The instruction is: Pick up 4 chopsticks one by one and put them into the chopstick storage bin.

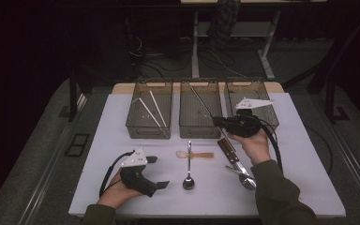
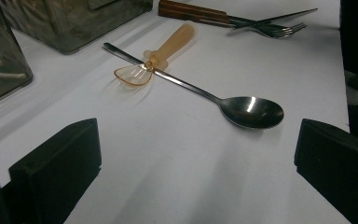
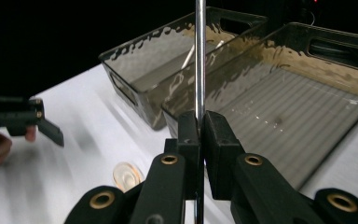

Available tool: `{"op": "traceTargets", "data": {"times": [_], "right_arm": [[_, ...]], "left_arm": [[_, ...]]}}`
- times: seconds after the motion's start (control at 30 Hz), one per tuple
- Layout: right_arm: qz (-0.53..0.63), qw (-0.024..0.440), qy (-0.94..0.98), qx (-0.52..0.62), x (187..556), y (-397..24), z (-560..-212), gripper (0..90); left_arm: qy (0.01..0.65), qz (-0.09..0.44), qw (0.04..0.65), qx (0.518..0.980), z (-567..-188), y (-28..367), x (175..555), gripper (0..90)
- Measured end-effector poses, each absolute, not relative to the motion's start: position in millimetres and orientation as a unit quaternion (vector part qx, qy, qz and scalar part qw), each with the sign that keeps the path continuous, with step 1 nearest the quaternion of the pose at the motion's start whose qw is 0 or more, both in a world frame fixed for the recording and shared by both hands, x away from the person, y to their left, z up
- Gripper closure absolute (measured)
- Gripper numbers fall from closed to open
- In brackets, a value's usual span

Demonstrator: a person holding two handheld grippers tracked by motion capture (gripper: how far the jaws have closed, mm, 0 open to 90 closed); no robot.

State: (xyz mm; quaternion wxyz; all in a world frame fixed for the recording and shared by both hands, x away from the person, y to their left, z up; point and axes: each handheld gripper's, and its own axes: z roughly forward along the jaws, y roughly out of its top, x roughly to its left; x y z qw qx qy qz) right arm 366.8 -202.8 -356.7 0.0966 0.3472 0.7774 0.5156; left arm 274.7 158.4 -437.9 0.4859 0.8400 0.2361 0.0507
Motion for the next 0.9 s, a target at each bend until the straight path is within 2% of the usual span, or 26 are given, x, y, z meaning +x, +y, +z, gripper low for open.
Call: {"op": "traceTargets", "data": {"times": [0.5,0.9], "right_arm": [[0.509,0.099,0.78,0.351,391.8,-161.5,-342.6,85.1],[0.512,0.124,0.77,0.359,413.0,-127.4,-330.6,85.2]], "left_arm": [[0.236,0.049,0.491,0.837,-436.3,159.5,274.7,0.0],[0.234,0.048,0.495,0.835,-436.1,159.4,274.9,0.0]]}}
